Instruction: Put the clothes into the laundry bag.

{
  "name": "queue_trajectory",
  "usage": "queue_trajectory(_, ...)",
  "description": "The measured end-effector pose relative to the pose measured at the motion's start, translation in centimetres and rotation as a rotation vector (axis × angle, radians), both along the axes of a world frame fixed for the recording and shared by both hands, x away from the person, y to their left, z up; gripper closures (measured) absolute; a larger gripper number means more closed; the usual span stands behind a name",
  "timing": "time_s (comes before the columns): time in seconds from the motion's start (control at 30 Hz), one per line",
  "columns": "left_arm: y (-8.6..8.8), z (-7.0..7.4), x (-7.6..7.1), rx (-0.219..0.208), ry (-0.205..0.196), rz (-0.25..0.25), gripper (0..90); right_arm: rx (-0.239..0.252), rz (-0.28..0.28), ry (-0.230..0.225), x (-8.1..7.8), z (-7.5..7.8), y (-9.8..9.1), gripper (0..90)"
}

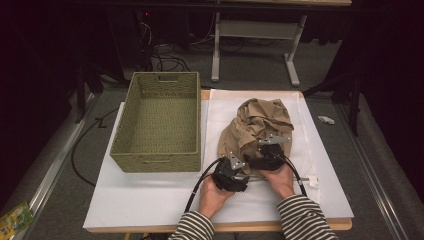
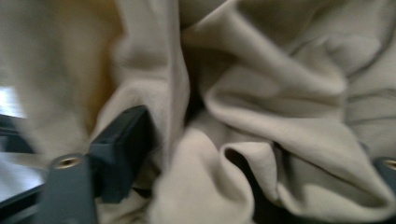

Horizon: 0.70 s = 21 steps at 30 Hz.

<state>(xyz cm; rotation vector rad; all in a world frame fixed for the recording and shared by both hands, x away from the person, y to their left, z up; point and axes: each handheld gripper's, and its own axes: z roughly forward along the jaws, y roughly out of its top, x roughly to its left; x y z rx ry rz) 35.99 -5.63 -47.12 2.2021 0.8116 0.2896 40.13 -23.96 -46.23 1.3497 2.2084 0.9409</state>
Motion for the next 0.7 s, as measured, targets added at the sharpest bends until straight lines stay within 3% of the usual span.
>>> queue_trajectory(0.03,0.0,0.0,0.0,0.0,0.0,0.0,32.6,0.0,0.0,0.0,0.0,0.0,0.0,33.0)
queue_trajectory(0.07,0.2,0.2,-0.1,0.017,-0.006,-0.001,32.4,-0.046,0.01,0.027,0.4,-0.9,-0.1,37.1)
queue_trajectory(0.13,0.5,0.5,-0.4,0.03,-0.019,0.006,32.1,-0.056,0.02,0.019,0.4,-1.1,-0.3,42.9)
queue_trajectory(0.17,0.5,0.5,-0.4,0.03,-0.019,0.006,32.1,-0.062,0.034,0.014,0.4,-1.1,-0.3,50.3)
queue_trajectory(0.2,0.7,0.6,-0.5,0.031,-0.021,0.011,32.1,-0.062,0.034,0.014,0.4,-1.1,-0.3,50.3)
queue_trajectory(0.27,1.1,0.7,-0.6,0.028,-0.025,0.022,31.9,-0.041,0.069,0.03,0.4,-1.0,-0.6,71.6)
queue_trajectory(0.3,1.3,0.8,-0.6,0.027,-0.025,0.027,31.9,-0.041,0.069,0.03,0.4,-1.0,-0.6,71.6)
queue_trajectory(0.37,1.9,0.7,-0.7,0.03,-0.023,0.041,31.9,-0.013,0.085,0.041,0.5,-0.9,-1.3,81.2)
queue_trajectory(0.5,2.4,0.7,-0.7,0.027,-0.022,0.055,31.7,0.028,0.074,0.022,0.2,-0.4,-2.4,82.2)
queue_trajectory(0.57,2.7,0.8,-0.6,0.026,-0.024,0.063,31.7,0.077,0.044,-0.001,-0.3,0.3,-4.2,82.3)
queue_trajectory(0.7,2.7,0.7,-0.5,0.024,-0.024,0.068,31.7,0.102,0.013,-0.022,-0.8,0.9,-6.2,82.3)
